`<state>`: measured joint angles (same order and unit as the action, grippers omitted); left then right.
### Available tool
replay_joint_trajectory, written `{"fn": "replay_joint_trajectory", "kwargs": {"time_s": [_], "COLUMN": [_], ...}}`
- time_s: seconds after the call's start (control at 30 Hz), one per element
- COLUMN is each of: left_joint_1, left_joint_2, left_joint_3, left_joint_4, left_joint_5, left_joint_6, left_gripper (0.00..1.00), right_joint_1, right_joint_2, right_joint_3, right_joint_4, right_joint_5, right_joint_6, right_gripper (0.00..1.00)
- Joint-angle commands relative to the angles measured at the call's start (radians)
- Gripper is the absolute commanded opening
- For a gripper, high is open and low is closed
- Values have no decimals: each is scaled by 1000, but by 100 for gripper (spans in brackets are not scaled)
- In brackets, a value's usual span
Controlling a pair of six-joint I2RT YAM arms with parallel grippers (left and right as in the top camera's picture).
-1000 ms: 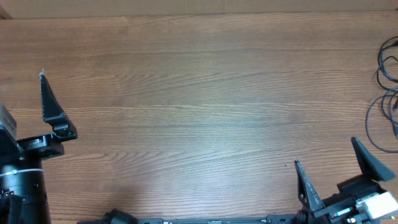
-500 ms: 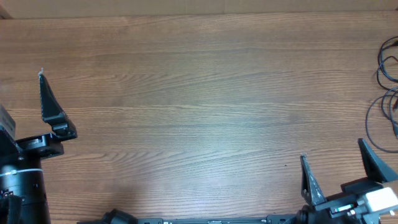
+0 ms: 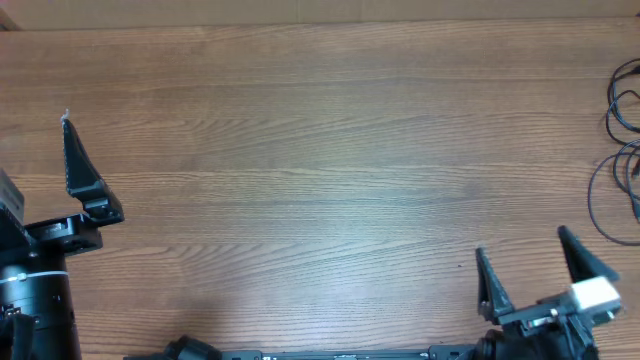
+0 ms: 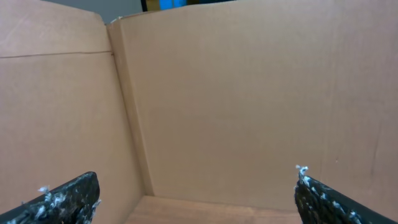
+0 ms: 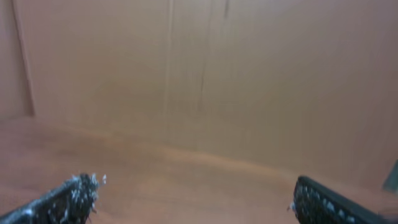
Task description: Untangle cables
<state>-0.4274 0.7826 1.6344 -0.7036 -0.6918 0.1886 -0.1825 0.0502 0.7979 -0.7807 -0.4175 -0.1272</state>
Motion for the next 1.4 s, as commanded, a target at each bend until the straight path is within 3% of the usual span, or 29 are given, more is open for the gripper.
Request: {"fn": "replay_joint_trajectory", "kwargs": {"time_s": [0.0,0.13,0.23,1.23,1.37], "left_joint_1": [-1,-1,-1,-1,-1], "left_joint_2": [2,2,2,2,3], "left_joint_3": [-1,-1,-1,-1,-1], "left_joint_4": [4,4,4,-43,-7], "left_joint_5": [5,5,5,5,142], "left_joint_6": [-13,-13,-13,-10,-13], "left_gripper": [100,100,100,100,100], "right_joint_1": [2,2,2,2,2], "right_joint_2": [-9,-9,-9,-9,-9], "right_joint_3": [14,14,14,13,13], "right_joint_4": [-100,-312,-370,-368,-368], "right_joint_5": [9,20,77,87,88], "right_joint_6": [-2,-11,-16,-16,-16], "right_gripper": [100,100,100,100,100]}}
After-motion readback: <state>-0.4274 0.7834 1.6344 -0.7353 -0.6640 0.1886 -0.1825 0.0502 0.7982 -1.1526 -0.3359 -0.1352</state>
